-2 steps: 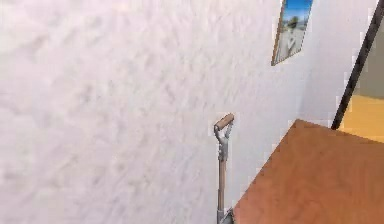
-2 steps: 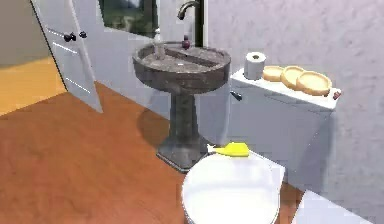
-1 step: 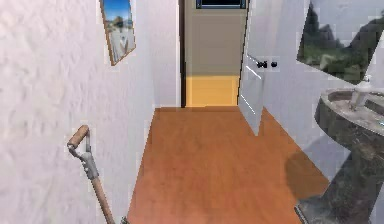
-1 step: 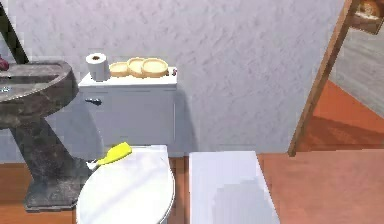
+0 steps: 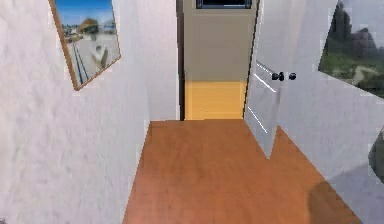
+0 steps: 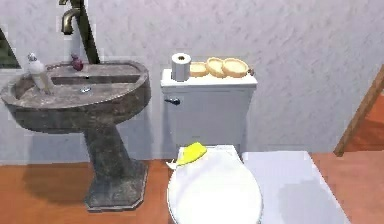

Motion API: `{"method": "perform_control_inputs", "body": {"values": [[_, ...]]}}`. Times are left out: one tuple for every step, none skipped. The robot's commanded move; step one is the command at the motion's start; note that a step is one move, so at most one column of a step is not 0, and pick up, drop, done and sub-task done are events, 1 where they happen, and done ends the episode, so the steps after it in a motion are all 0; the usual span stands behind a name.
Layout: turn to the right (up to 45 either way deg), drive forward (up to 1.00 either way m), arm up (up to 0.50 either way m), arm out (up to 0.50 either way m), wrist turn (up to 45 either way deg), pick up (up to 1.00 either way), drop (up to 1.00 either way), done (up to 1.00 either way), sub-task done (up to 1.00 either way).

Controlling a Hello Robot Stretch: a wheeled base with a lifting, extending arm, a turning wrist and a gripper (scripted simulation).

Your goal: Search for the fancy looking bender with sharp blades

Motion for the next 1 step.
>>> {"method": "perform_control_inputs", "body": {"values": [[3.0,0.00,0.00,0.00,0.0,0.00,0.00,0.00,0.00]]}}
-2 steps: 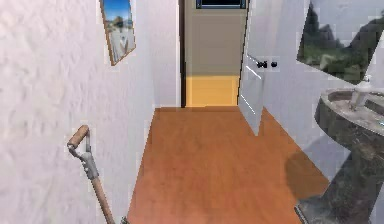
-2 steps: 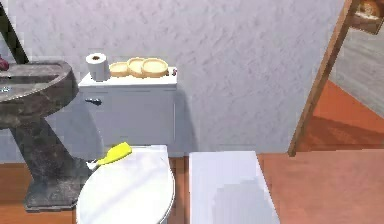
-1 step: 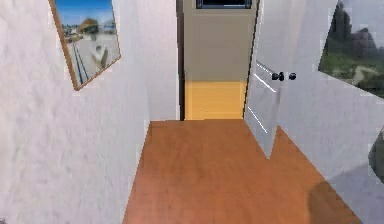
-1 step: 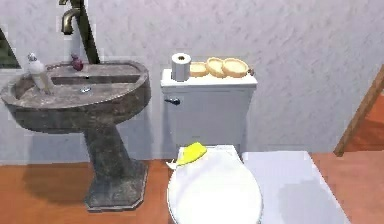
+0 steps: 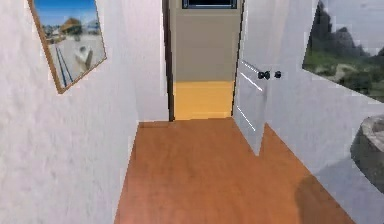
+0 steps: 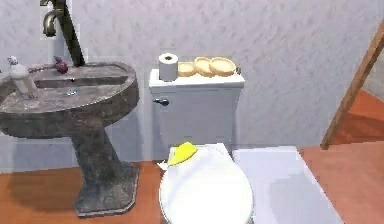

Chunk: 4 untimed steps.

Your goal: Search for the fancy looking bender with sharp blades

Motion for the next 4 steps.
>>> {"method": "perform_control_inputs", "body": {"values": [[0.0,1.00,0.00,0.00,0.0,0.00,0.00,0.00,0.00],[0.0,1.00,0.00,0.00,0.0,0.00,0.00,0.00,0.00],[6.0,0.00,0.00,0.00,0.0,0.00,0.00,0.00,0.00],[0.0,0.25,0.00,0.00,0.0,0.00,0.00,0.00,0.00]]}}
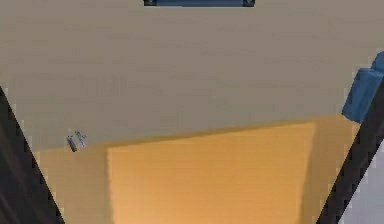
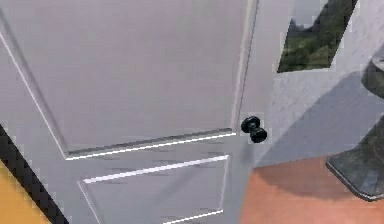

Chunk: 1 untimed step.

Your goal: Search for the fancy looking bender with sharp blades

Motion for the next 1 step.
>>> {"method": "perform_control_inputs", "body": {"values": [[-3.0,0.00,0.00,0.00,0.0,0.00,0.00,0.00,0.00]]}}
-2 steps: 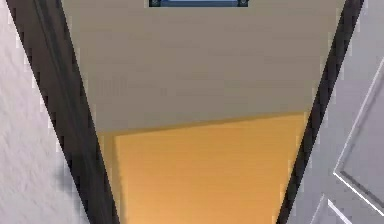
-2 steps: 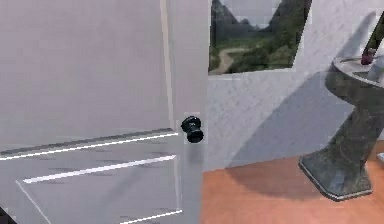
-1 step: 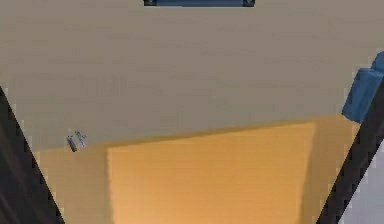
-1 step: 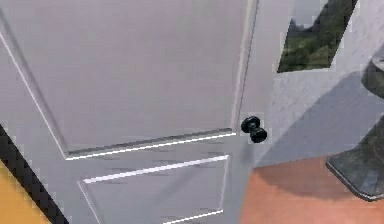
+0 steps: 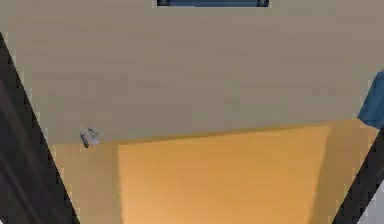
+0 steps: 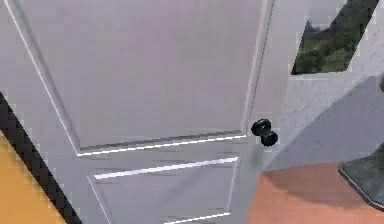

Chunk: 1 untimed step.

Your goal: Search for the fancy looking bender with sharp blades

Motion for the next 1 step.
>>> {"method": "perform_control_inputs", "body": {"values": [[0.0,0.60,0.00,0.00,0.0,0.00,0.00,0.00,0.00]]}}
